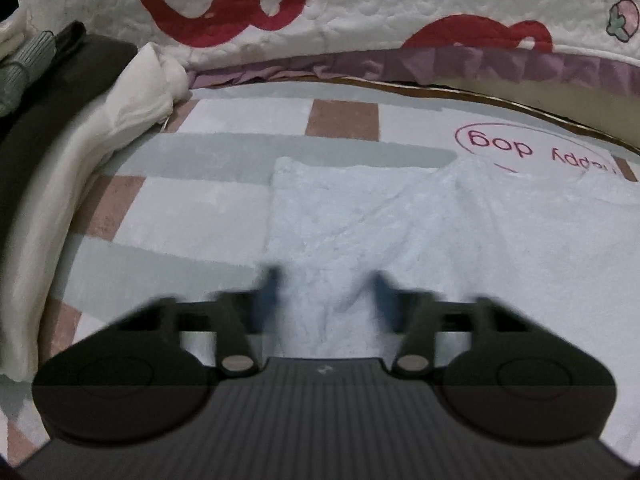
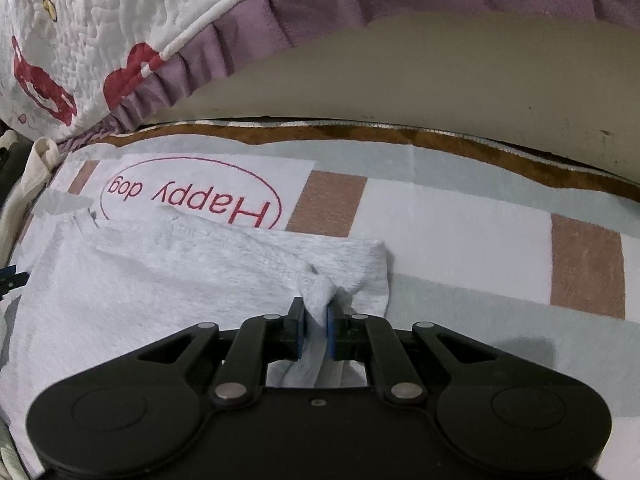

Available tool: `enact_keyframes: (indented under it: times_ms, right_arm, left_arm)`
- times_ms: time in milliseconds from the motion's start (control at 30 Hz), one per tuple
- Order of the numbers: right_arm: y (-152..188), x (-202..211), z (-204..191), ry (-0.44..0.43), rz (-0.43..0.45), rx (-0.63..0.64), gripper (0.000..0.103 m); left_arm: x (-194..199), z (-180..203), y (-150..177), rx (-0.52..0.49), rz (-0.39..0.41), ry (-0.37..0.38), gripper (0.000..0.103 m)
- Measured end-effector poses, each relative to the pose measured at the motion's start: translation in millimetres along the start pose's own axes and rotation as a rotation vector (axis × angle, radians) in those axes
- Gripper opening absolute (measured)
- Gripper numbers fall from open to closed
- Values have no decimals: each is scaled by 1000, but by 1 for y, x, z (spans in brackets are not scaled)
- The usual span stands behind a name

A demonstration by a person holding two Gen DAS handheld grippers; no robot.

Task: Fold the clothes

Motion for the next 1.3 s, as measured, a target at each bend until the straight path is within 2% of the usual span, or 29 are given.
enact_keyframes:
  times_ms: [167,267,333,367,400,433,467,567,600,700,733,767,800,900,967,1067,1167,1233,1300]
  right_arm:
    - [1,0,0,-11,5,6,10]
    - [1,-1,0,-16,7,14,10]
    - [2,-1,-1,-15,5,22,10]
    - [2,-1,0,-15,7,20,10]
    - [2,-1,0,-17,10,17,10]
    - [2,-1,0,-19,13,15,10]
    - [3,0,0,-23,15,16,10]
    - [3,0,2,-33,20,8,10]
    - [3,0,2,-35,21,4,10]
    - [2,6,5,-19,28,-10,16]
    - [2,9,6,-12,31,-15,28]
    - [1,12,7,-4,34,-20,51]
    - [1,14,8,4,36,-24,58]
    - [-1,26,14,18,49,-59,59]
    - [1,43,20,-3,74,-129,59]
    - [12,67,31,-50,96,-282,59]
    - [25,86,38,-128,107,-464,59]
    - [27,90,28,-191,98,-494,60]
    - [29,94,18,-250,86,-516,62]
  left_arm:
    - [18,-15,-21,-46,109,-163,5]
    - [0,-18,-19,-23,75,-163,6]
    - [-11,-15,-16,-46,69,-175,11]
    - [-13,-15,-15,-57,73,-189,15]
    - [-14,-17,-15,-56,75,-201,24]
    - [-10,-23,-14,-26,74,-206,29]
    - [-5,-30,-13,21,70,-206,42]
    - [21,-48,-2,156,49,-155,45]
    - [33,-51,5,177,39,-131,41]
    - [65,-50,37,129,-36,-116,35]
    - [75,-48,50,115,-65,-119,35]
    - [86,-47,63,116,-85,-107,35]
    - [97,-45,74,127,-99,-88,35]
    - [121,-43,105,239,-129,-18,42]
    - [130,-39,122,304,-131,41,42]
    - [131,-31,135,328,-115,92,50]
    - [121,-16,139,292,-140,96,60]
    - [113,-4,143,240,-168,99,55]
    - [112,1,146,150,-153,26,16]
Point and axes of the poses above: each gripper's, at about its wrist camera, not at the fingertips, and x roughly against the way its jaws point, z to its right, y to its underside, the point moved 10 cm from there along -x, roughly the way its jaws point, and after that the axes turned 7 degrees about -y, right-handed, at the moved point
